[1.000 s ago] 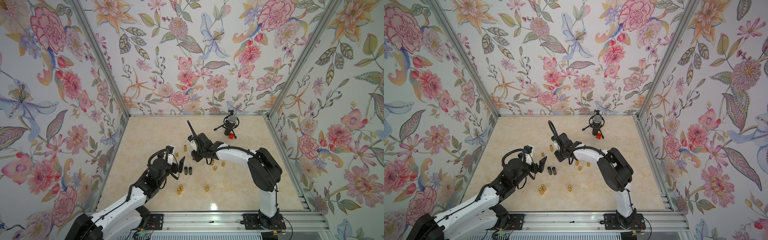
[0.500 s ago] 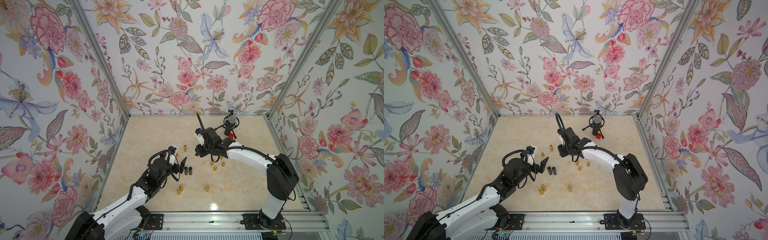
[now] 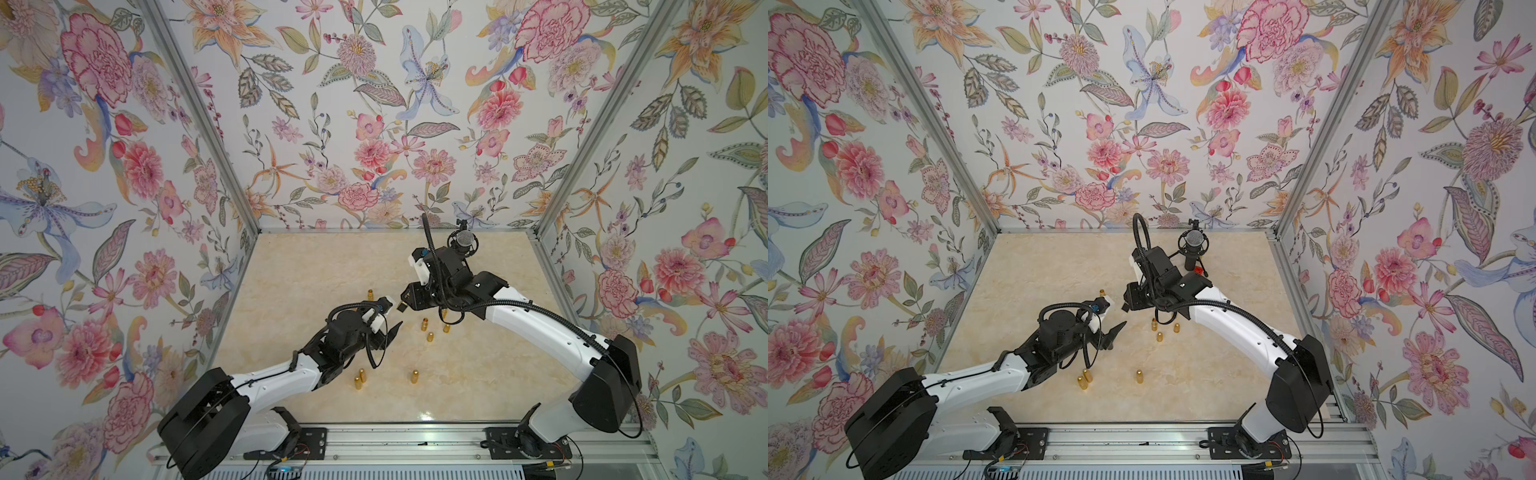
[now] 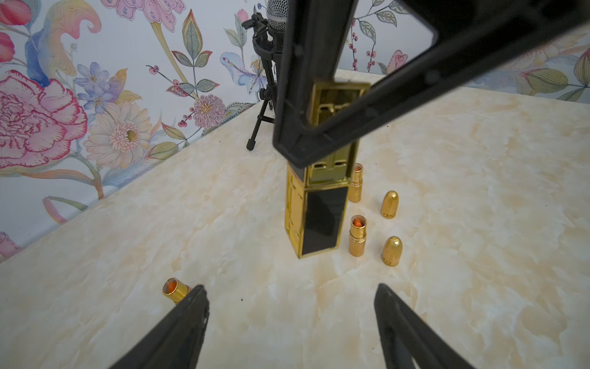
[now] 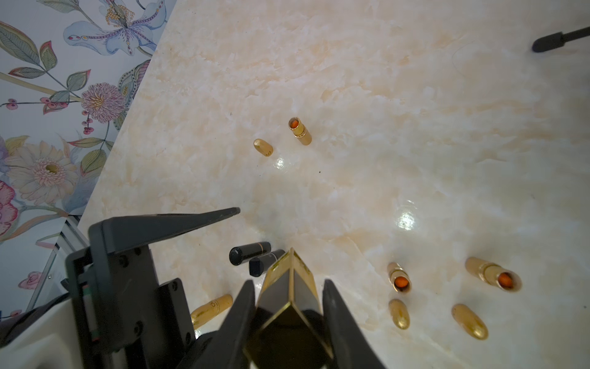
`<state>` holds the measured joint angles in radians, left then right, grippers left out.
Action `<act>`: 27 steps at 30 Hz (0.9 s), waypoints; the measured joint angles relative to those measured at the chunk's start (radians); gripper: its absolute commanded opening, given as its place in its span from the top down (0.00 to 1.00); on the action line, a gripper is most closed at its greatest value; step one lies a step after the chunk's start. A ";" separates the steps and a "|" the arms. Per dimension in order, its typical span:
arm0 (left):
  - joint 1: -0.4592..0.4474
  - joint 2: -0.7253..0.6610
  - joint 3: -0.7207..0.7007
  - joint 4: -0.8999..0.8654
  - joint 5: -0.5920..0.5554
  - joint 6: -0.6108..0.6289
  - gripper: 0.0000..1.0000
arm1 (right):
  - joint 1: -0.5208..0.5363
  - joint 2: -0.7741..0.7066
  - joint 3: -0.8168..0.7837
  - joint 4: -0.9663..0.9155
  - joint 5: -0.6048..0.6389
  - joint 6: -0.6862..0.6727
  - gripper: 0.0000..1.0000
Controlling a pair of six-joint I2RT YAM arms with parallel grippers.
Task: Open the lipstick cap
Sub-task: Open the cover of the lipstick.
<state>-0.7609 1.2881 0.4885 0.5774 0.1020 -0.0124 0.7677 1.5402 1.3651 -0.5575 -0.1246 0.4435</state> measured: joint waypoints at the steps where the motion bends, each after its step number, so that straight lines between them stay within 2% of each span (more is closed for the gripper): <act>1: -0.001 0.020 0.010 0.013 0.000 0.005 0.23 | 0.005 0.000 0.000 -0.004 -0.005 0.010 0.72; 8: -0.009 0.067 0.034 0.073 0.008 0.012 0.42 | 0.021 0.000 0.000 -0.019 -0.022 0.052 0.71; 11: -0.011 0.070 0.034 0.087 0.023 0.010 0.46 | 0.020 0.000 0.002 -0.019 -0.025 0.063 0.71; 13: -0.012 0.073 0.034 0.097 0.030 0.010 0.53 | 0.020 0.000 0.002 -0.018 -0.028 0.068 0.71; 16: -0.012 0.076 0.034 0.100 0.047 0.007 0.57 | 0.020 0.000 0.002 -0.018 -0.034 0.074 0.71; 18: -0.012 0.078 0.034 0.101 0.052 0.006 0.64 | 0.020 0.000 0.002 -0.017 -0.038 0.077 0.71; 23: -0.015 0.080 0.034 0.105 0.055 0.006 0.75 | 0.015 0.000 0.004 -0.011 -0.044 0.098 0.65; 27: -0.015 0.080 0.034 0.106 0.055 0.004 0.79 | 0.015 0.000 0.004 -0.008 -0.045 0.105 0.59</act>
<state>-0.7757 1.3682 0.5228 0.6838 0.1574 -0.0082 0.7830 1.5398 1.3689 -0.5652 -0.1699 0.5480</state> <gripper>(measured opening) 0.306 0.368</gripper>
